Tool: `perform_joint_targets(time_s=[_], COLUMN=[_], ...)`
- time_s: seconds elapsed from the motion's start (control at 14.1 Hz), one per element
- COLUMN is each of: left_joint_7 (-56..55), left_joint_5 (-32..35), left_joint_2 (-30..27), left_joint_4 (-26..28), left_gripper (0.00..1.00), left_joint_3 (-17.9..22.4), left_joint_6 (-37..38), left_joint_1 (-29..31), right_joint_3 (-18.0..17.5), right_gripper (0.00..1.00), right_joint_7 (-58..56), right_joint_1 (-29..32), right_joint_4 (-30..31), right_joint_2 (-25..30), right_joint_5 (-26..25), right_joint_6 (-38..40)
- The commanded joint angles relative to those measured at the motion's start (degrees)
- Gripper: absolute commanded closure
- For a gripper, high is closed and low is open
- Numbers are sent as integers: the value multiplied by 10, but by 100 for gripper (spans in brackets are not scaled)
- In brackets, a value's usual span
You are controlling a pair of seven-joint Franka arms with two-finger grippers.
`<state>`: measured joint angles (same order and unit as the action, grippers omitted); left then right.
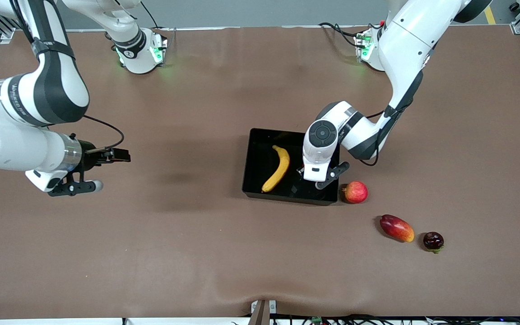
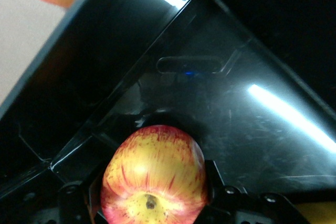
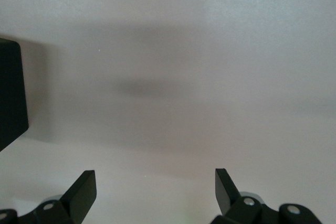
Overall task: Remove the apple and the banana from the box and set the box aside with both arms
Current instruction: 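Lift the apple out of the box and carry it beside the red apple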
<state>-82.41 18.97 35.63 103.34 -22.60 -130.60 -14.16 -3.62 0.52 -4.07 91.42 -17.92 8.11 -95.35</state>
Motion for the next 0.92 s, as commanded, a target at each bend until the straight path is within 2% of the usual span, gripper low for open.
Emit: perform_joint_targets(time_s=[0.0, 0.21, 0.36, 0.57, 0.85], left_joint_7=[-3, 117, 200, 346, 484], left_joint_5=[15, -21, -45, -62, -52], left_joint_2=[-60, -93, -114, -153, -153], left_joint_4=[-5, -94, -133, -105, -40], left_gripper=[100, 100, 100, 100, 100], left_joint_3=[-4, -3, -6, -5, -5], left_joint_6=[32, 187, 247, 271, 216], left_joint_1=[6, 14, 60, 147, 269], right_joint_3=[1, 1, 1, 1, 2], right_gripper=[0, 0, 0, 0, 0], right_joint_7=[-3, 4, 5, 6, 10], right_joint_1=[-1, -7, -9, -20, -23], right_joint_4=[-2, -2, -4, -7, -7], right_joint_2=[-11, -22, -36, -62, -63], right_joint_5=[9, 9, 11, 51, 51], right_joint_6=[-8, -34, -54, -75, -75])
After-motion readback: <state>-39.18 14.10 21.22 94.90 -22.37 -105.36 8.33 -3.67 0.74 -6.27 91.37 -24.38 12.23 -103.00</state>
